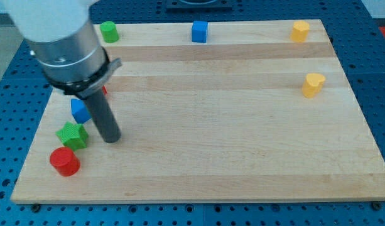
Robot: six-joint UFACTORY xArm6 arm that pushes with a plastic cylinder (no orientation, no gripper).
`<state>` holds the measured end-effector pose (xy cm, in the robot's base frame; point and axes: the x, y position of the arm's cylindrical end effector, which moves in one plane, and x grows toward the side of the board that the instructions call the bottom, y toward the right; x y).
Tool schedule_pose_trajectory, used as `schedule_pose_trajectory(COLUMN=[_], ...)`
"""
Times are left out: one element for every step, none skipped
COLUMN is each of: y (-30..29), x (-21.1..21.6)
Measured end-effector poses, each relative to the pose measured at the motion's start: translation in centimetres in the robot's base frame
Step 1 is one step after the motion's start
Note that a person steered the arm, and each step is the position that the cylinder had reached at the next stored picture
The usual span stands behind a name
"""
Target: Nudge red star left a bit
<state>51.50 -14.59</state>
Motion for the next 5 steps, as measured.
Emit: schedule_pose_trajectory(y=[1.7, 1.7, 1.7, 1.7, 1.7], x=[0.0, -0.4, -2.2, -4.0, -6.0])
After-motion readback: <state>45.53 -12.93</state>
